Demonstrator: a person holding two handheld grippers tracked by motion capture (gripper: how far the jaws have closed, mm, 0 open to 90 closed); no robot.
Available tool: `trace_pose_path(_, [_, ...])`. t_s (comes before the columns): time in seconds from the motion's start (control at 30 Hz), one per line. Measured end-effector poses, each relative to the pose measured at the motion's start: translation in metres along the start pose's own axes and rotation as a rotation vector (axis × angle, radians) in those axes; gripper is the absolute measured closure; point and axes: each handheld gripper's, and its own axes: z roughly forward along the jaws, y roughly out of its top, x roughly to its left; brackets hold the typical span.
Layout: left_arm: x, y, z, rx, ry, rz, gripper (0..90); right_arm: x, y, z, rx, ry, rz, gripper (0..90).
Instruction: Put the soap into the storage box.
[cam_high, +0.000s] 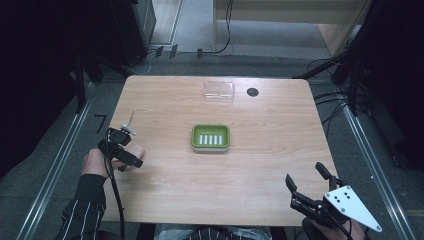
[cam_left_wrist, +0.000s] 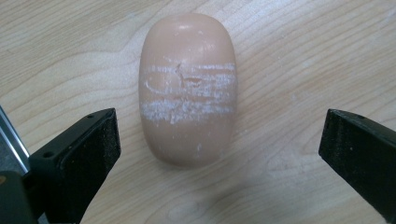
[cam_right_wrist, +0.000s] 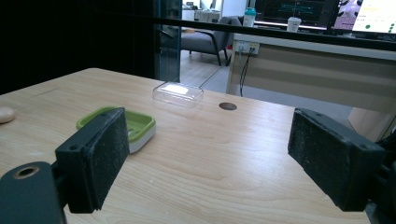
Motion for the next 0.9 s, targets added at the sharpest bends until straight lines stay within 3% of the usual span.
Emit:
trace_pose_path(0.23, [0.002,0.010,0.006,0.016,0.016,0.020,0.0,0.000,0.000,0.000,0.002,-0.001,0.000,13.2])
trace_pose_path(0.73, [0.009,0.021,0.017,0.042,0.034,0.012,0.0,0.000,0.000,-0.001,0.001,-0.003,0.001,13.2])
trace_pose_path(0.9, [0.012,0.019,0.020,0.043,0.038,0.009,11.3,0.000,0.000,-0.001,0.001,-0.002,0.000,13.2])
